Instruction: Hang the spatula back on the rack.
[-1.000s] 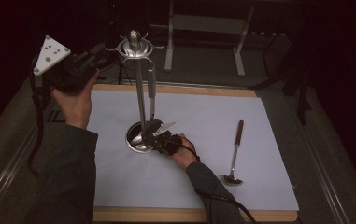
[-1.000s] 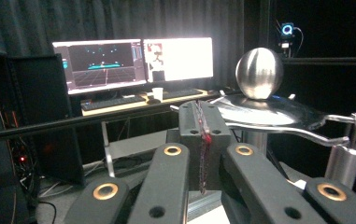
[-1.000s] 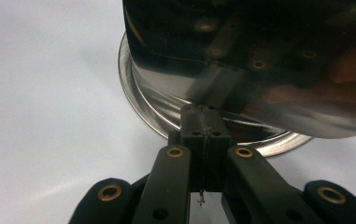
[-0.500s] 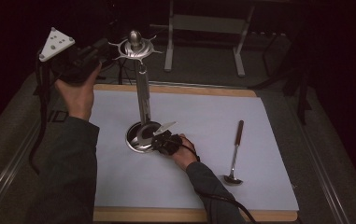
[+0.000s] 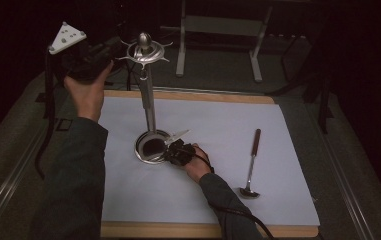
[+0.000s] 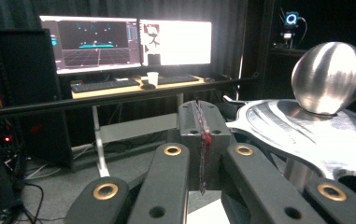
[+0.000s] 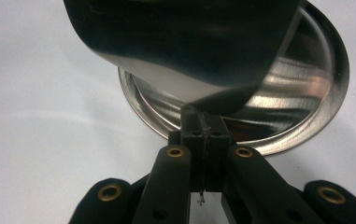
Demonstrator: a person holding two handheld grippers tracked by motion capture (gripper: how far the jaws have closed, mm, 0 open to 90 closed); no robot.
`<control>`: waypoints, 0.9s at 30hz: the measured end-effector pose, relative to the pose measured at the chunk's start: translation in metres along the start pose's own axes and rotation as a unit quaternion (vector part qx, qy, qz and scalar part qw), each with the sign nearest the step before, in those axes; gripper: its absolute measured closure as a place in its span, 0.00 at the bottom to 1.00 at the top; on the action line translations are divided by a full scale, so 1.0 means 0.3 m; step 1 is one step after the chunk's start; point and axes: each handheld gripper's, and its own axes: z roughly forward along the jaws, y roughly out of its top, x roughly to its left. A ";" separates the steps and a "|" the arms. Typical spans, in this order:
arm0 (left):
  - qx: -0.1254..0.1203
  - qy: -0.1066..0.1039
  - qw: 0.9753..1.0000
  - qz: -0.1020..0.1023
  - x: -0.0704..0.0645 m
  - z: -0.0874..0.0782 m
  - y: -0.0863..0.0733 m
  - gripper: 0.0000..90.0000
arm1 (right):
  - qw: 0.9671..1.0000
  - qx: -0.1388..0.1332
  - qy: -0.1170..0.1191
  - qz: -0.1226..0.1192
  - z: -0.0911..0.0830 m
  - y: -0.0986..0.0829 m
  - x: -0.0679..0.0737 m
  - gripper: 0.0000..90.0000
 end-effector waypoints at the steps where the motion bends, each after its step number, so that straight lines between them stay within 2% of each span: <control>1: 0.000 -0.004 1.000 -0.002 0.002 0.009 -0.002 1.00 | 1.000 0.001 0.000 0.000 0.000 0.000 0.000 1.00; 12: 0.003 -0.020 1.000 -0.008 0.011 0.036 0.002 1.00 | 1.000 -0.001 0.005 0.002 0.000 -0.001 -0.006 1.00; 15: 0.003 -0.019 1.000 -0.005 0.012 0.032 0.001 1.00 | 1.000 -0.001 0.006 0.002 0.000 -0.001 -0.007 1.00; 16: -0.004 -0.012 1.000 0.001 0.011 0.020 -0.003 1.00 | 1.000 -0.002 0.006 0.002 0.000 -0.002 -0.006 1.00; 25: -0.020 -0.007 1.000 -0.002 0.009 -0.056 -0.015 1.00 | 1.000 -0.002 0.006 0.005 -0.001 -0.003 -0.007 1.00; 27: -0.030 -0.006 1.000 -0.002 0.001 -0.100 -0.013 1.00 | 1.000 -0.001 0.007 0.005 -0.001 -0.003 -0.007 1.00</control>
